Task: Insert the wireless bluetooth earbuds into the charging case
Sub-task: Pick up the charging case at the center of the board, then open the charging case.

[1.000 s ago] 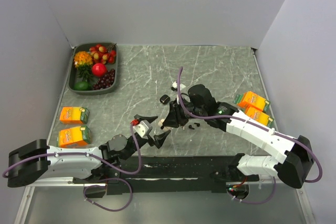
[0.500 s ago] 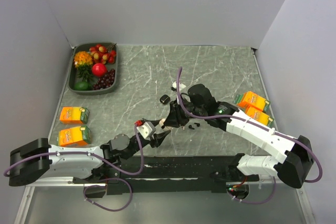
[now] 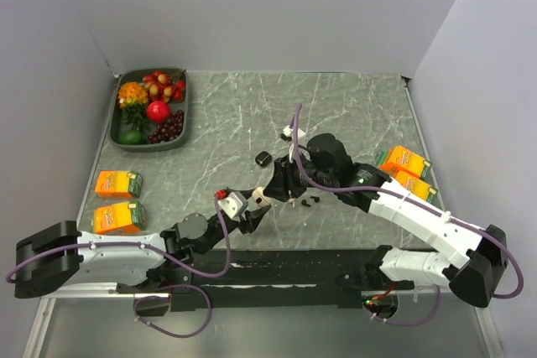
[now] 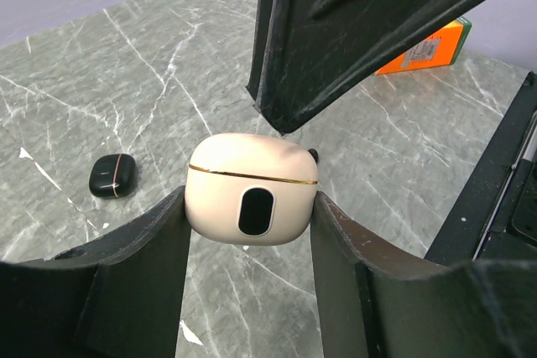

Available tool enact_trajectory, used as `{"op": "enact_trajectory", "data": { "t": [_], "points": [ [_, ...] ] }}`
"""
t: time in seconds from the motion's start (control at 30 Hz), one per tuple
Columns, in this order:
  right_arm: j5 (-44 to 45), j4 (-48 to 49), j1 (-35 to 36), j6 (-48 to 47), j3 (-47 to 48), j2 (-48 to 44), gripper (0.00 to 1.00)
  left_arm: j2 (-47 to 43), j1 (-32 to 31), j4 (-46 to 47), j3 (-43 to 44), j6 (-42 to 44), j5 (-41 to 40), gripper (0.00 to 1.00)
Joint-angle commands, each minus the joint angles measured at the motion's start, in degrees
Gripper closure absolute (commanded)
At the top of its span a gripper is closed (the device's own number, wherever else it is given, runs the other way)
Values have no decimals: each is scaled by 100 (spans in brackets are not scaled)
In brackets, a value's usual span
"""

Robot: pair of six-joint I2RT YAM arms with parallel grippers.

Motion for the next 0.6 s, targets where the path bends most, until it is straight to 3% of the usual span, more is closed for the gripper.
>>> {"op": "enact_trajectory", "data": {
  "t": [0.0,0.3,0.57],
  "points": [
    [136,27,28,32,193,-55,49,-52,12,129,148,-118,-94,99],
    [-31,106,37,-29,228,59,49,-34,3,76,209,-162,-23,99],
    [-172,98,55,-64,246,243,57,36,3,94,227,-224,-6,99]
  ]
}}
